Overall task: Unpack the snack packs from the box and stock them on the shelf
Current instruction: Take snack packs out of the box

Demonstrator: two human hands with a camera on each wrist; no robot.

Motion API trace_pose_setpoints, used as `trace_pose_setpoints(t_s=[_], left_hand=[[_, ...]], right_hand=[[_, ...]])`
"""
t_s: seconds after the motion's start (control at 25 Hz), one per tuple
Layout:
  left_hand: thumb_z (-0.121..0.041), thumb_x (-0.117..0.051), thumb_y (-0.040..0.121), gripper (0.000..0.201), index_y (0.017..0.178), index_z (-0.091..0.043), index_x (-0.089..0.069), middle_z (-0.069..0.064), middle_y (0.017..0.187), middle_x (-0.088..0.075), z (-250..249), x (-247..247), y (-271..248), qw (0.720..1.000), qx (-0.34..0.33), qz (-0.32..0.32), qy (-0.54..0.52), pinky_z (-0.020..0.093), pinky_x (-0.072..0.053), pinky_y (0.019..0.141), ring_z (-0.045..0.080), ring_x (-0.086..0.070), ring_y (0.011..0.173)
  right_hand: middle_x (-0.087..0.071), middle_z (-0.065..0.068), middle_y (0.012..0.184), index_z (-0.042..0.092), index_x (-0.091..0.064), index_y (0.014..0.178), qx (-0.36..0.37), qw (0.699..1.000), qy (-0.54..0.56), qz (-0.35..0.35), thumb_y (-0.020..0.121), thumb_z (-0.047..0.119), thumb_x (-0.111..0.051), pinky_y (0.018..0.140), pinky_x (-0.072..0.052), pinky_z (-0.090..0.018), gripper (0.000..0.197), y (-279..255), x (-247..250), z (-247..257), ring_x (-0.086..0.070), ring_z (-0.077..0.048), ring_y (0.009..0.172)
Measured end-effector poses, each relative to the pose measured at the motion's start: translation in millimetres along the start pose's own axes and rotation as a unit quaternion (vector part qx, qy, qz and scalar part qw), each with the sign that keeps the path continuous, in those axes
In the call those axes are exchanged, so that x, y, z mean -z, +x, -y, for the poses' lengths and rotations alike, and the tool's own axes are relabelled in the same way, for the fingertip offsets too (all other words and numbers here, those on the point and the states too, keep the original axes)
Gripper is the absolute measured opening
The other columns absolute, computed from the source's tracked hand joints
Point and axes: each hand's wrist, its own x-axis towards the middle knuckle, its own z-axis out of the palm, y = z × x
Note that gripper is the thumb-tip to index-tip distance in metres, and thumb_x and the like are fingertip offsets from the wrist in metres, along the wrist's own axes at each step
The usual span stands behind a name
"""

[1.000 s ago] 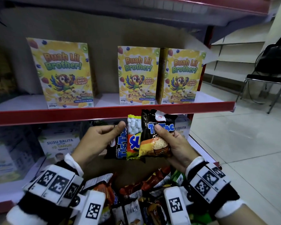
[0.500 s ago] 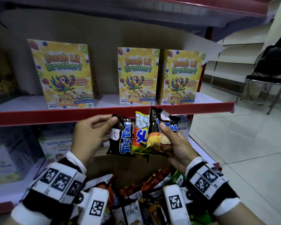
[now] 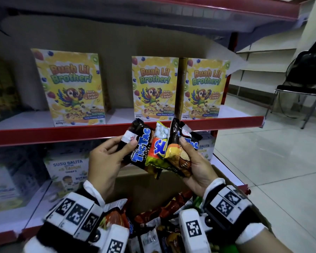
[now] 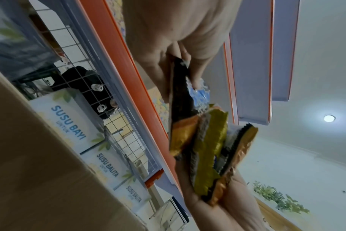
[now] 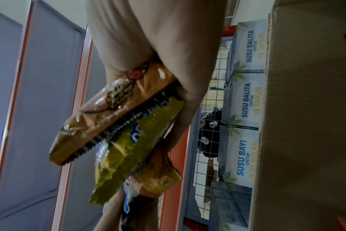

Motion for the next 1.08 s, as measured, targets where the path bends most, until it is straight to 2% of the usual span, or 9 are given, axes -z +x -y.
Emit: trace_pose_setpoints(t_s=[0.08,0.16,0.32,0.4,0.52,0.64,0.76,0.92,1.08], left_hand=[[-0.007,-0.076,0.069,0.019,0.084,-0.017,-0.072,-0.001,0.078,-0.076,3.2,-1.6,2.7,0.998,-0.025,-0.05,-0.012,0.018,-0.051,0.045,0.01,-0.071,0.062],[-0.01,-0.077,0.067,0.02,0.086,-0.017,-0.073,0.0,0.079,-0.077,3.2,-0.4,5.3,0.999,-0.02,-0.043,-0.012,0.018,-0.052,0.047,0.01,-0.071,0.063],[-0.023,-0.078,0.059,0.027,0.086,-0.019,-0.075,0.002,0.086,-0.077,-3.9,16.3,17.8,1.0,-0.014,-0.005,0.018,0.025,-0.057,0.064,0.015,-0.072,0.077],[-0.026,-0.08,0.053,0.031,0.084,-0.022,-0.076,0.002,0.09,-0.076,-6.3,26.5,25.1,0.999,-0.001,0.006,0.033,0.03,-0.057,0.072,0.017,-0.071,0.081],[-0.032,-0.084,0.043,0.04,0.081,-0.023,-0.076,0.004,0.085,-0.076,-6.8,29.0,24.7,0.997,0.021,0.041,0.067,0.024,-0.058,0.061,0.014,-0.072,0.072],[-0.036,-0.084,0.038,0.051,0.083,-0.015,-0.073,0.007,0.075,-0.075,-1.7,13.5,13.4,0.992,0.041,0.066,0.099,0.019,-0.052,0.048,0.013,-0.07,0.059],[-0.044,-0.077,0.048,0.055,0.092,-0.011,-0.07,0.012,0.086,-0.075,0.4,3.6,9.3,0.992,0.066,0.072,0.075,0.021,-0.054,0.052,0.013,-0.072,0.065],[-0.047,-0.067,0.063,0.049,0.106,-0.024,-0.062,0.001,0.096,-0.076,0.7,5.2,2.5,0.969,0.145,0.194,0.055,0.032,-0.053,0.077,0.016,-0.072,0.086],[-0.026,-0.061,0.077,0.042,0.116,-0.034,-0.047,0.01,0.103,-0.072,15.7,-1.8,-0.7,0.971,0.145,0.187,0.014,0.034,-0.056,0.055,0.024,-0.07,0.075]], right_hand=[[-0.066,-0.024,0.113,0.001,-0.059,0.122,-0.01,1.0,-0.003,0.001,0.073,0.033,-0.067,0.077,-0.058,-0.036,0.059,0.8,-3.0,-2.8,-0.069,-0.029,0.088],[-0.066,-0.025,0.114,0.002,-0.06,0.122,-0.014,1.0,-0.004,0.003,0.072,0.034,-0.067,0.077,-0.058,-0.036,0.059,1.8,-3.7,-2.3,-0.069,-0.028,0.087],[-0.066,-0.026,0.114,0.004,-0.055,0.126,0.013,1.0,-0.012,-0.012,0.073,0.034,-0.069,0.076,-0.059,-0.039,0.063,4.1,9.4,5.9,-0.069,-0.032,0.089],[-0.069,-0.023,0.108,0.006,-0.063,0.118,0.029,1.0,-0.006,-0.003,0.073,0.036,-0.068,0.078,-0.059,-0.04,0.055,3.6,17.6,13.7,-0.071,-0.031,0.088],[-0.071,-0.018,0.107,0.015,-0.074,0.104,0.031,0.999,-0.01,0.044,0.076,0.039,-0.062,0.086,-0.056,-0.043,0.039,-1.1,19.0,20.0,-0.07,-0.029,0.092],[-0.059,-0.026,0.125,0.008,-0.063,0.122,-0.012,0.997,-0.047,0.066,0.077,0.038,-0.063,0.1,-0.045,-0.052,0.054,-3.1,12.9,8.5,-0.058,-0.039,0.113],[-0.054,-0.031,0.128,0.0,-0.053,0.13,-0.025,0.995,-0.082,0.047,0.076,0.037,-0.065,0.1,-0.045,-0.051,0.067,-2.3,4.6,1.8,-0.054,-0.044,0.116],[-0.062,-0.029,0.117,-0.001,-0.055,0.128,0.011,0.999,-0.034,0.003,0.076,0.034,-0.065,0.078,-0.058,-0.042,0.063,0.6,7.9,10.8,-0.069,-0.031,0.088],[-0.067,-0.026,0.111,0.0,-0.061,0.12,0.017,0.998,-0.067,0.014,0.079,0.034,-0.065,0.077,-0.059,-0.039,0.054,1.5,10.5,8.1,-0.071,-0.029,0.085]])
